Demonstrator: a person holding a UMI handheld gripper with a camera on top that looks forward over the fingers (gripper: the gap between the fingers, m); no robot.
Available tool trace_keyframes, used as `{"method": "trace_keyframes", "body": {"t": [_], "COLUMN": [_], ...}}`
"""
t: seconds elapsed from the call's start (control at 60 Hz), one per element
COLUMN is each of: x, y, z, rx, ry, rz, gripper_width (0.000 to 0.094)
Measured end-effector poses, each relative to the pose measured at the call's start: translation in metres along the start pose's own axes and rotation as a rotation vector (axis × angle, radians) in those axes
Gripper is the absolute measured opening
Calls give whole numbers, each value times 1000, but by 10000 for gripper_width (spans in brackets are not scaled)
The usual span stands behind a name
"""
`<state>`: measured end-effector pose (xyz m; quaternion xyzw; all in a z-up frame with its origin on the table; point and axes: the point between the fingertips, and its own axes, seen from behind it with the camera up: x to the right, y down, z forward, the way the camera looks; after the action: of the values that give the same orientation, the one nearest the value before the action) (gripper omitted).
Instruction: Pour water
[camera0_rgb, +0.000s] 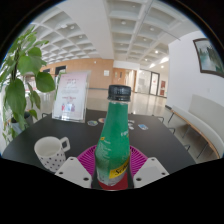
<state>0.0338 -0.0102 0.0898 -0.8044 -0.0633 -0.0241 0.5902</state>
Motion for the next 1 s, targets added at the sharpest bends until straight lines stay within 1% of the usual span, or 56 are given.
{"method": "trace_keyframes", "body": {"t": [0.067,0.083,0.1,0.117,0.167,0.2,0.233,0.25,0.283,0.3,0.333,0.35,0.383,0.417,0.483,0.6,0.817,1.0], "x": [5,7,7,4,7,2,2,2,7,6,3,0,3,2,8,2,-4,-16], "y": [28,27,20,21,20,23,21,24,22,24,29,31,30,30,29,28,21,11], "z": [5,5,5,6,5,2,3,4,7,6,3,1,-3,-10,-28,-69,-183,-265], "rx": [-36,-18,24,20,46,37,43,27,22,4,-34,-47,-59,-71,-94,-109,-123,-107], "ry": [3,4,3,9,14,16,17,17,17,19,17,12,1,3,34,63,105,93], "rz": [-6,-9,-6,-9,6,10,15,17,19,21,29,36,51,62,60,80,85,71], "gripper_width": [422,429,419,423,423,441,499,506,557,575,657,752,877,836,860,858,855,859]}}
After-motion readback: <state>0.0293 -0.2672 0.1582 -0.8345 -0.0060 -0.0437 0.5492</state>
